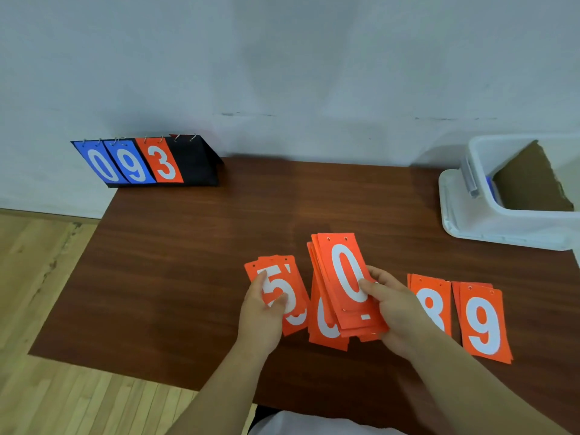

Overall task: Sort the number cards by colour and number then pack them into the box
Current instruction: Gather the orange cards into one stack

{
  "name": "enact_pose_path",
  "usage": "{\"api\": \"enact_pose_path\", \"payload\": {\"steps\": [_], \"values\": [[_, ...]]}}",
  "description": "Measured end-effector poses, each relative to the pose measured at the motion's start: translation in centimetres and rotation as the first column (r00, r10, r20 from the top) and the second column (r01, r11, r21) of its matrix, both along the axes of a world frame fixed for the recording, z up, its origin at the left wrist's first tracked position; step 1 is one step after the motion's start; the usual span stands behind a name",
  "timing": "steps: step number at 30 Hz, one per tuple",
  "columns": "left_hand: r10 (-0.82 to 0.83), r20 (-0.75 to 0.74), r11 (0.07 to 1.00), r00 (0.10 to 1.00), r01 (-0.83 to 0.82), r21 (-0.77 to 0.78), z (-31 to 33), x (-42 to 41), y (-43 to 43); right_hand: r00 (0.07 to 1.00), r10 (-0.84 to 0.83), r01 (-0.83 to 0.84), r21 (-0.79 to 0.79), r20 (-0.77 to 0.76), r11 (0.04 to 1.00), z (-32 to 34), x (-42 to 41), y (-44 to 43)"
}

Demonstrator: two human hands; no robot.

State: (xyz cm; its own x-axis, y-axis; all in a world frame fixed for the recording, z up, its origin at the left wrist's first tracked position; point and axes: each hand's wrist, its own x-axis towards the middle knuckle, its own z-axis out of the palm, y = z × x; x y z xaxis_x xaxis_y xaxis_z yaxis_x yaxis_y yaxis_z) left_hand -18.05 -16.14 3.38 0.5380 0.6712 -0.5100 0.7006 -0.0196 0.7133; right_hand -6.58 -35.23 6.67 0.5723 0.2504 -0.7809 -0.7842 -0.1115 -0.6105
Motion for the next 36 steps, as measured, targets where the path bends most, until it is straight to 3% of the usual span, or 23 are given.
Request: {"api": "enact_pose_path", "payload": {"steps": [4,7,13,16,18,21,24,31,36], "values": [[-0.035,0.153,0.991,0.988,0.054,-0.122,3.3,-0.4,0.3,0.999,-0.002,0.006,0.106,-0.038,0.994,0.8,-0.2,2.4],[-0.075,0.279,0.974,0.957,0.131,-0.185,5.2,-0.1,0.3,1.0,0.013,-0.013,0.062,0.004,0.998,0.6,-0.8,4.1],[-0.059,0.343,0.932,0.937,0.175,-0.317,6.3,1.0,0.6,0.997,0.022,-0.022,-0.007,0.069,1.0,0.5,-2.1,5.9],[0.051,0.226,0.955,0.973,0.018,-0.295,4.1,1.8,1.6,0.976,0.059,-0.027,-0.151,0.211,0.988,0.5,-1.7,5.3],[0.025,0.017,0.994,1.0,-0.023,-0.112,1.5,2.0,2.0,0.955,0.092,-0.015,-0.262,0.283,0.965,0.4,-1.5,4.4],[-0.066,-0.311,0.987,0.948,0.108,0.123,-1.7,2.3,1.3,0.939,0.126,0.005,-0.381,0.319,0.925,-0.2,-1.4,2.8],[-0.152,-0.482,0.937,0.863,0.28,0.207,-3.9,3.0,-0.4,0.945,0.12,0.017,-0.413,0.303,0.91,-0.8,-1.4,1.2],[-0.03,-0.464,0.965,0.885,0.146,0.216,-5.2,3.8,-1.3,0.955,0.142,-0.015,-0.439,0.259,0.898,-1.1,-0.8,-1.2],[0.045,-0.267,0.992,0.963,-0.011,0.128,-3.7,2.7,-0.6,0.964,0.13,-0.04,-0.357,0.233,0.933,-1.1,-0.1,-1.2]]}}
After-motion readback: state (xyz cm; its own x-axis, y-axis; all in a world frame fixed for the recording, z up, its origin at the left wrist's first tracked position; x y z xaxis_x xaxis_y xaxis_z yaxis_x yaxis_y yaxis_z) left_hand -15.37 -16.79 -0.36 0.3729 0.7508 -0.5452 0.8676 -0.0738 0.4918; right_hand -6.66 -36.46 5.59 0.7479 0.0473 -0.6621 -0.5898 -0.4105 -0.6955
